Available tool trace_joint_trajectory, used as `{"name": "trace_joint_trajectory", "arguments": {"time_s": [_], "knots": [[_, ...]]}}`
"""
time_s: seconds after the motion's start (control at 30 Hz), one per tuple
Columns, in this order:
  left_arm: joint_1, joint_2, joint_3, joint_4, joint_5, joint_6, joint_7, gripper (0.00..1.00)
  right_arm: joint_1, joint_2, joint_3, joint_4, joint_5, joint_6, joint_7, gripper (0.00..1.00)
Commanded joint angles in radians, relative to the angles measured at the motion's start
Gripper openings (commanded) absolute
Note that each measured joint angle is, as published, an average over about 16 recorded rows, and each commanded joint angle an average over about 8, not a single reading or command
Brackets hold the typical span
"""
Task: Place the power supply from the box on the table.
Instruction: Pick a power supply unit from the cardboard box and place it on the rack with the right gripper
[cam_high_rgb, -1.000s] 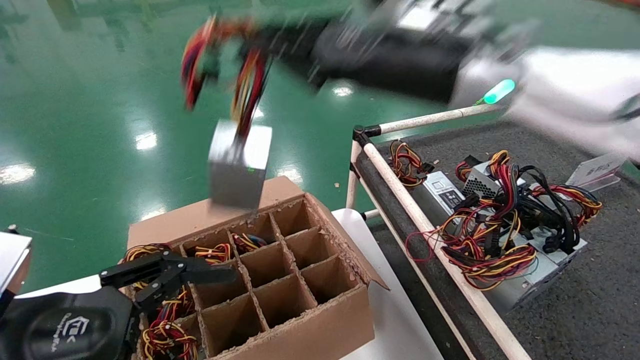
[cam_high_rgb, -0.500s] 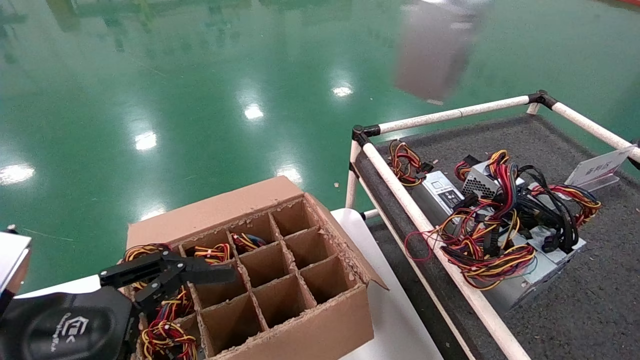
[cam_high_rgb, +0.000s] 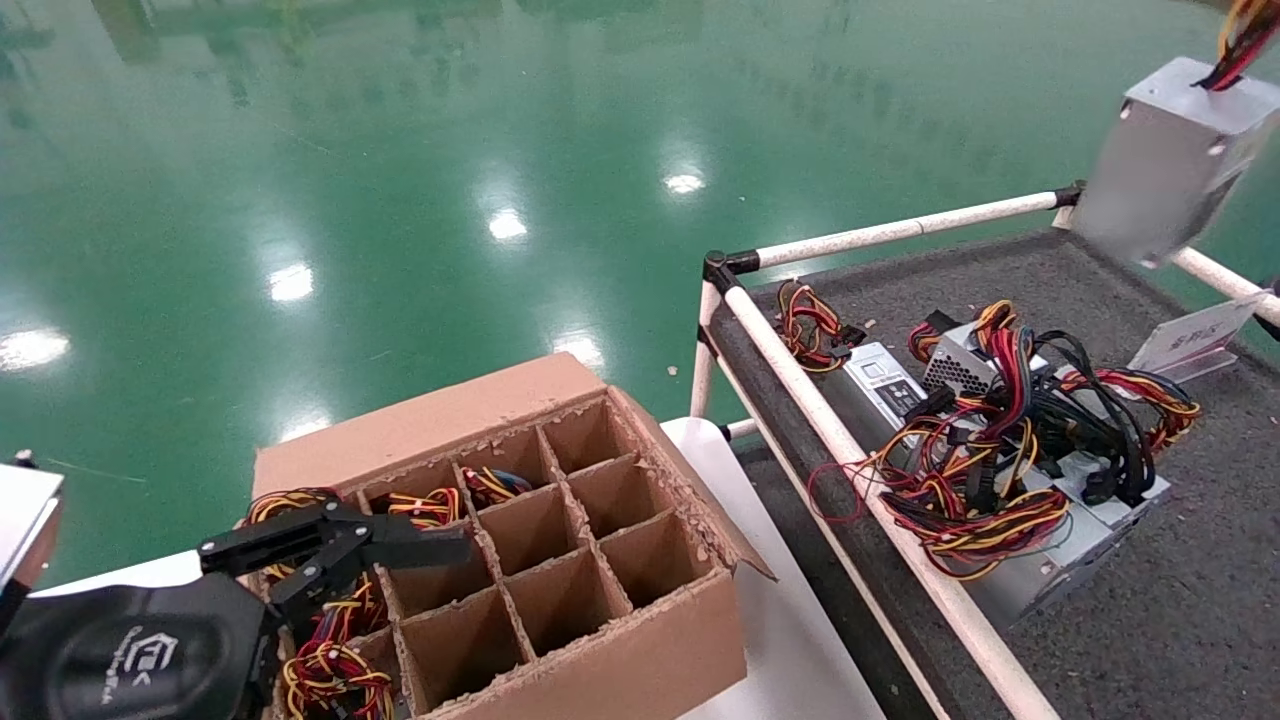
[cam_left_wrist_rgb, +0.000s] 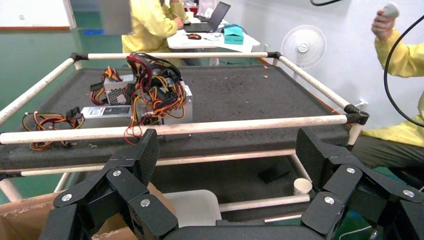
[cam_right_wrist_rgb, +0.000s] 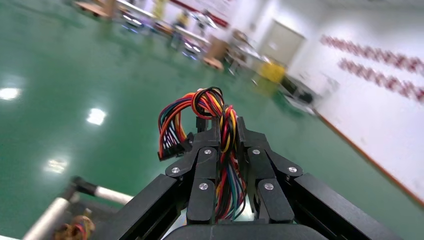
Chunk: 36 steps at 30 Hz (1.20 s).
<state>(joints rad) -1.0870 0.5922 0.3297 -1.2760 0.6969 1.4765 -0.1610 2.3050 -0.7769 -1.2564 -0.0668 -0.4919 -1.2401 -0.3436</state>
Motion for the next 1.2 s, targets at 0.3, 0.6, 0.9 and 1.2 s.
{"name": "trace_joint_trajectory", "arguments": {"time_s": [0.3, 0.6, 0.9, 1.2], "knots": [[0.000, 0.000, 0.000, 0.000, 0.000, 0.000, 0.000, 1.00, -0.124, -0.001, 0.015, 0.004, 0.018, 0.167, 0.010, 0.00], [0.000, 0.000, 0.000, 0.000, 0.000, 0.000, 0.000, 1.00, -0.274, -0.013, 0.038, 0.019, 0.046, 0.276, 0.001, 0.00], [0.000, 0.000, 0.001, 0.000, 0.000, 0.000, 0.000, 1.00, -0.374, -0.015, 0.069, 0.044, 0.088, 0.290, 0.024, 0.00], [0.000, 0.000, 0.001, 0.000, -0.001, 0.000, 0.000, 1.00, -0.403, -0.034, 0.089, 0.058, 0.116, 0.300, 0.052, 0.00]]}}
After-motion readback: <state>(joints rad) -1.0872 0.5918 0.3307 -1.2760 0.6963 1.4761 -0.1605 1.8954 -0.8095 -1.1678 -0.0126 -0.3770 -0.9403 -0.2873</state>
